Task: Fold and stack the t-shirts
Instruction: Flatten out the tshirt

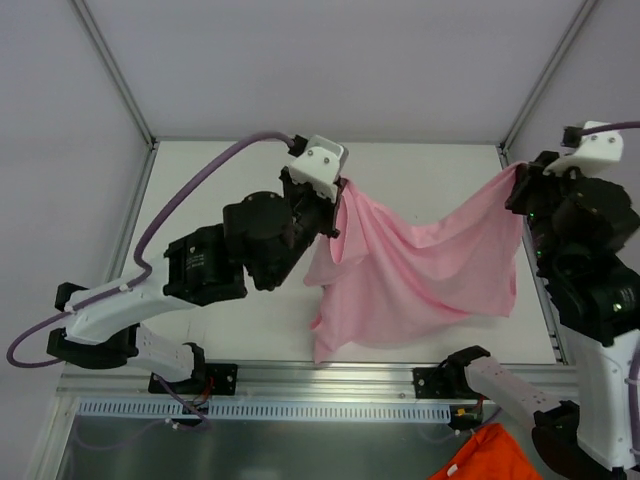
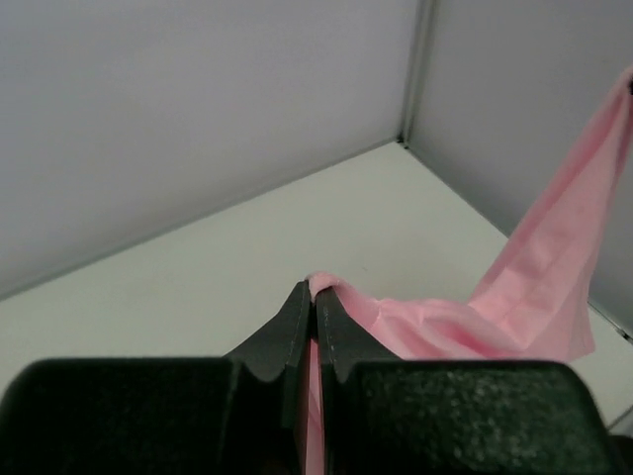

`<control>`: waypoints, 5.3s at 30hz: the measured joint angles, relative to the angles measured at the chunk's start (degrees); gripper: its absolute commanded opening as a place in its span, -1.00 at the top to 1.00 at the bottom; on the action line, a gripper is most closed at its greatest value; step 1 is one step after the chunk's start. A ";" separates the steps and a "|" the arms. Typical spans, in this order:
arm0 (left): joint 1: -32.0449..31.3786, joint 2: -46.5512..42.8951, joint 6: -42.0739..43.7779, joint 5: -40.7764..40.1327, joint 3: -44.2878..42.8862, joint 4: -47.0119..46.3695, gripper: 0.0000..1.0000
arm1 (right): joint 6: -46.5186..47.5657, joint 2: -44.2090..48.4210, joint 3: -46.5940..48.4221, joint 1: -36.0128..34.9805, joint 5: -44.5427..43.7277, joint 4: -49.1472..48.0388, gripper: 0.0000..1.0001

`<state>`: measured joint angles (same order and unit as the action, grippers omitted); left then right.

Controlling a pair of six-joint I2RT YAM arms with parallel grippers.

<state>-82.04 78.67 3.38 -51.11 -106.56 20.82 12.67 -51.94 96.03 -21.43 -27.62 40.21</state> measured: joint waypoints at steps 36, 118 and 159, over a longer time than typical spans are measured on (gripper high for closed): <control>20.37 -0.11 -8.74 14.56 -4.50 5.75 1.00 | 3.56 -12.52 3.54 -3.69 2.12 -7.15 0.98; 46.64 43.60 -17.53 18.12 -15.28 5.95 1.00 | -3.63 -49.48 0.39 2.86 -20.65 -12.39 0.98; 38.58 13.57 -33.42 37.40 30.73 10.56 -0.76 | -11.32 -26.82 -2.16 4.63 15.72 17.84 0.98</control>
<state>-43.46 92.25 -30.04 -13.72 -75.83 31.38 1.34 -78.76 93.86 -16.80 -11.90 58.04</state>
